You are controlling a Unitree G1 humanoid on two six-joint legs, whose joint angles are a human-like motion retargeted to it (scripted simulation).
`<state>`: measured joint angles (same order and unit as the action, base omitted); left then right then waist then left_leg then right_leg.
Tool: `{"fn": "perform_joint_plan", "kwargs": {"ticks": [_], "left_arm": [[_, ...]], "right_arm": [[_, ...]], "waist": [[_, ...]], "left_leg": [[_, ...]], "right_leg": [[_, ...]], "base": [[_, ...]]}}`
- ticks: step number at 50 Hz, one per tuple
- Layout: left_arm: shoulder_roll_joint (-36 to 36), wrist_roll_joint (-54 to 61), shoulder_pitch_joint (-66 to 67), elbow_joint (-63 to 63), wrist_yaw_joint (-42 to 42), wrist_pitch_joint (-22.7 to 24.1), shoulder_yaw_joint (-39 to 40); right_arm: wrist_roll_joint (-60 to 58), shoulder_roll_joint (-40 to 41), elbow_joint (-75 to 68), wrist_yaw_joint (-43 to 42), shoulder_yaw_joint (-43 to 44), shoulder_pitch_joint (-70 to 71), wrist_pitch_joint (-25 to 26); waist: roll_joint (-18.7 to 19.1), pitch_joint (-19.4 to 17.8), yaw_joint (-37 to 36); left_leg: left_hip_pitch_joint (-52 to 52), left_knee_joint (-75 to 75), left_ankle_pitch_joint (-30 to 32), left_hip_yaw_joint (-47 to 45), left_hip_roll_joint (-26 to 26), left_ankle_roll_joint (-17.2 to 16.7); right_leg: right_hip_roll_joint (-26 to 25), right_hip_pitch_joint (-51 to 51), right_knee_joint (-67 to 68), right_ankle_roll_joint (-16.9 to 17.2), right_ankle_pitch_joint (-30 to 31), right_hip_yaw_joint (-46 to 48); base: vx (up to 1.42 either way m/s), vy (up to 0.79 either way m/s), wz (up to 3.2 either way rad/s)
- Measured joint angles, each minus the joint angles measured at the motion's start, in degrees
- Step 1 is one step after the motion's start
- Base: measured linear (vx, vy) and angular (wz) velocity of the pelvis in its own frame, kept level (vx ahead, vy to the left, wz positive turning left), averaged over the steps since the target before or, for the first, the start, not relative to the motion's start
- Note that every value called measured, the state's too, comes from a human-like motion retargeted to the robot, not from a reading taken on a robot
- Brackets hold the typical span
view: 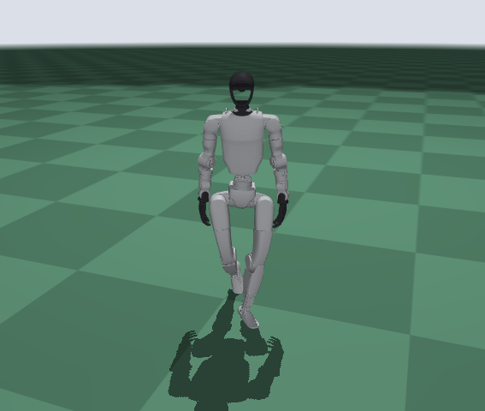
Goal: Walk run
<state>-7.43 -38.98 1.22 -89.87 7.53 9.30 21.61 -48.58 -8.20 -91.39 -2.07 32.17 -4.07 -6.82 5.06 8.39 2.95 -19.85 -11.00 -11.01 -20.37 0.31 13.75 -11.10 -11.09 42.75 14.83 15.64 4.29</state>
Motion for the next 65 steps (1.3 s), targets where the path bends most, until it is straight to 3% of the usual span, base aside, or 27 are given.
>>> {"fn": "perform_joint_plan", "kwargs": {"ticks": [2,5,7,13,17,20,23,25,27,28,30,31,32,35,40,42,44,48,52,55,57,58,60,62,65], "left_arm": [[0.68,-0.26,-3.02,3.84,2.04,1.29,-2.61],[0.69,-0.77,-6.96,9.4,4.23,4.52,-7.79],[-0.05,-1.36,-9.73,12.78,5.32,6.59,-11.13],[-3.71,-5.67,-16.69,19.04,5.47,11.28,-17.48],[-5.3,-7.86,-17.21,18.85,2.54,11.3,-17.25],[-5.15,-7.94,-15.43,15.36,0.26,9.55,-14.68],[-4.44,-5.97,-12.45,8.54,-0.5,6.25,-11.57],[-4.12,-4.84,-10.58,2.82,-0.01,3.38,-8.71],[-3.76,-4.88,-9.15,-2.86,1.29,-0.87,-5.71],[-3.4,-4.45,-8.06,-4.94,1.77,-3.34,-5.53],[-3.3,-2.23,-6.02,-7.54,1.59,-6.95,-5.83],[-3.35,-2.2,-4.45,-7.54,1.61,-7.13,-5.34],[-3.39,-2.4,-2.95,-7.54,1.78,-6.97,-4.82],[-3.31,-4.21,0.69,-6.99,3.37,-4.66,-3.7],[-2.69,-5.36,6.3,-4.31,0.7,-1.73,-3.05],[-2.37,-5.13,7.32,-4.84,-0.67,-2.17,-2.27],[-1.71,-4.2,8.27,-5.48,-0.83,-3.23,-0.99],[-0.2,-0.63,10.42,-7.28,0.93,-3.53,1.32],[1.77,1.39,12.99,-7.54,3.54,-3.35,1.74],[3.5,-0.07,14.61,-7.54,5.53,-3.82,3.4],[4.24,-0.57,15.69,-7.54,6.54,-3.84,5.15],[4.22,-0.28,15.72,-7.54,7.34,-3.69,5.84],[4.26,1.65,15.47,-7.54,9.62,-3.61,6.66],[3.62,4.13,13.96,-7.54,11.16,-3.48,5.99],[2.39,6.8,10.18,-6.48,9.47,-2.07,3.4]], "right_arm": [[0.86,0.11,-0.23,-0.22,1.22,-1.5,0.04],[4.01,0.48,-0.51,0.51,1.37,-4.49,-1.09],[5.1,0.7,-0.55,1.38,1.5,-5.98,-0.94],[5.0,1.04,-1.58,2.1,0.75,-7.1,0.4],[2.27,0.8,-0.44,2.67,-0.41,-6.12,0.93],[0.47,0.15,1.41,2.12,-1.26,-5.33,0.73],[0.35,-1.15,2.39,1.48,-1.15,-4.41,1.01],[0.74,-1.85,2.7,1.16,0.07,-3.83,1.53],[2.06,-2.46,2.21,1.27,1.79,-2.92,2.38],[3.03,-3.05,1.66,1.87,2.7,-2.76,2.52],[4.82,-4.32,0.55,3.77,2.33,-1.93,2.55],[5.21,-4.87,0.08,4.35,1.46,-1.38,3.0],[5.35,-5.4,-0.36,4.77,0.58,-0.7,3.49],[2.84,-6.92,-1.0,4.78,-1.65,2.5,4.78],[-2.29,-9.19,3.07,6.3,-5.22,5.72,3.45],[-2.41,-10.37,4.93,5.73,-5.86,6.67,2.74],[-2.2,-11.35,6.15,4.46,-5.68,7.79,2.25],[-0.79,-12.13,6.99,2.86,-3.87,10.14,1.72],[2.79,-11.55,7.14,4.34,-2.5,11.46,0.98],[4.83,-9.72,7.85,5.82,-2.76,10.84,-0.41],[3.84,-8.11,7.78,6.64,-2.97,9.48,-2.2],[2.52,-7.23,7.62,6.98,-2.59,8.74,-2.99],[-0.57,-5.36,6.89,6.7,-2.09,6.9,-3.08],[-1.81,-4.2,5.16,5.47,-2.35,4.54,-2.39],[-2.95,-3.99,1.45,5.97,-2.49,1.18,-2.46]], "waist": [[1.69,-0.47,0.11],[3.57,-0.81,1.62],[4.06,-1.1,3.45],[1.28,-3.05,6.5],[-0.98,-4.89,6.7],[-1.63,-5.99,6.39],[-2.08,-5.54,7.68],[-1.57,-5.18,11.34],[0.3,-4.64,11.44],[1.1,-4.49,11.3],[0.21,-3.62,10.1],[-0.75,-2.91,9.85],[-1.5,-2.37,9.52],[-2.61,-2.61,7.49],[-5.23,-3.43,-0.12],[-5.0,-3.79,-1.93],[-4.71,-4.22,-3.01],[-4.51,-4.74,-4.31],[-5.45,-4.2,-3.78],[-7.43,-3.63,-5.69],[-10.41,-3.1,-8.59],[-11.25,-2.67,-9.1],[-11.52,-1.74,-9.25],[-9.18,-0.95,-8.59],[-4.6,0.08,-6.84]], "left_leg": [[2.26,0.77,-0.04,2.8,-0.55,-0.41],[5.75,1.99,0.42,7.83,-1.84,-1.03],[7.34,2.03,0.76,12.08,-3.15,-1.33],[13.68,2.15,0.74,22.34,-8.89,-1.95],[18.83,2.35,0.78,27.49,-11.3,-3.46],[22.34,1.97,1.53,30.12,-12.06,-4.72],[24.53,-0.19,4.62,33.05,-13.1,-6.43],[24.74,-4.84,9.64,36.97,-13.61,-8.92],[21.84,-12.7,19.29,37.83,-13.17,-14.23],[19.69,-18.15,24.15,38.61,-13.34,-18.71],[14.04,-28.06,30.87,31.88,-11.43,-26.64],[11.73,-31.56,33.47,26.82,-9.54,-27.89],[9.41,-34.87,34.39,22.15,-7.51,-27.62],[2.95,-43.15,24.56,10.17,-0.38,-17.97],[-7.54,-39.35,15.13,7.41,-3.47,-16.0],[-10.22,-32.61,12.58,6.63,-3.38,-12.54],[-11.25,-24.05,11.93,2.66,-1.68,-8.91],[-11.51,-6.45,10.32,-4.08,-2.99,-6.41],[-9.03,4.45,7.91,-16.23,-3.99,-3.63],[-7.27,6.18,11.2,-16.0,-5.45,0.64],[-4.95,5.14,10.53,-17.7,-4.4,1.25],[-4.73,5.32,9.09,-14.09,-5.07,1.25],[-3.19,4.34,6.8,-12.85,-4.75,1.25],[-2.28,3.19,4.85,-6.78,-4.34,1.25],[1.62,2.99,3.18,-3.23,-2.18,1.25]], "right_leg": [[1.93,-2.6,2.69,-2.81,-4.36,-0.32],[6.58,-5.33,0.57,-9.81,-11.59,0.97],[9.7,-6.65,-4.54,-11.54,-13.65,0.59],[11.97,-8.78,-26.93,-9.3,-13.36,-12.78],[13.22,-10.98,-39.19,-7.42,-14.27,-17.58],[12.02,-10.84,-45.46,-1.3,-15.96,-20.67],[10.93,-9.06,-43.16,-5.11,-10.61,-23.33],[13.69,-8.78,-39.92,-6.05,-9.44,-12.34],[11.26,-7.24,-37.49,-9.24,-12.17,-20.29],[12.01,-6.63,-36.51,-9.45,-13.24,-18.4],[14.48,-4.82,-36.45,-10.72,-14.55,-13.5],[16.27,-4.02,-36.86,-11.27,-14.78,-9.08],[17.3,-3.14,-37.29,-11.88,-15.11,-6.32],[17.12,0.03,-38.65,-13.14,-16.3,-4.1],[16.93,4.85,-41.15,-14.06,-17.91,0.69],[15.87,6.58,-41.51,-14.27,-19.07,3.17],[14.39,8.18,-41.52,-14.69,-20.38,4.66],[11.65,11.5,-41.72,-14.82,-22.54,8.66],[10.38,14.63,-41.89,-13.24,-23.66,13.99],[10.8,16.79,-40.43,-11.06,-22.24,13.82],[12.4,18.58,-38.44,-8.98,-18.78,12.64],[12.64,18.97,-37.03,-7.53,-15.51,13.86],[13.03,19.05,-32.72,-2.87,-5.49,13.67],[9.86,16.6,-26.0,0.02,4.22,8.77],[3.32,11.3,-13.8,0.02,12.38,4.99]], "base": [[0.54,0.18,1.93],[0.58,0.1,2.35],[0.66,0.04,2.62],[0.54,-0.08,2.21],[0.64,-0.17,1.33],[0.68,-0.17,0.89],[0.79,-0.15,1.35],[0.7,-0.14,2.27],[0.87,-0.24,1.88],[0.83,-0.17,1.76],[0.63,-0.1,1.56],[0.5,-0.08,1.5],[0.57,-0.12,1.56],[0.5,-0.17,1.2],[0.48,-0.13,0.59],[0.41,-0.08,1.02],[0.46,-0.08,1.12],[0.54,-0.08,0.98],[0.6,-0.09,1.02],[0.71,-0.12,-0.03],[1.1,-0.35,-0.73],[1.06,-0.28,-0.23],[0.82,0.06,0.36],[0.77,0.23,1.24],[0.73,0.09,1.8]]}}
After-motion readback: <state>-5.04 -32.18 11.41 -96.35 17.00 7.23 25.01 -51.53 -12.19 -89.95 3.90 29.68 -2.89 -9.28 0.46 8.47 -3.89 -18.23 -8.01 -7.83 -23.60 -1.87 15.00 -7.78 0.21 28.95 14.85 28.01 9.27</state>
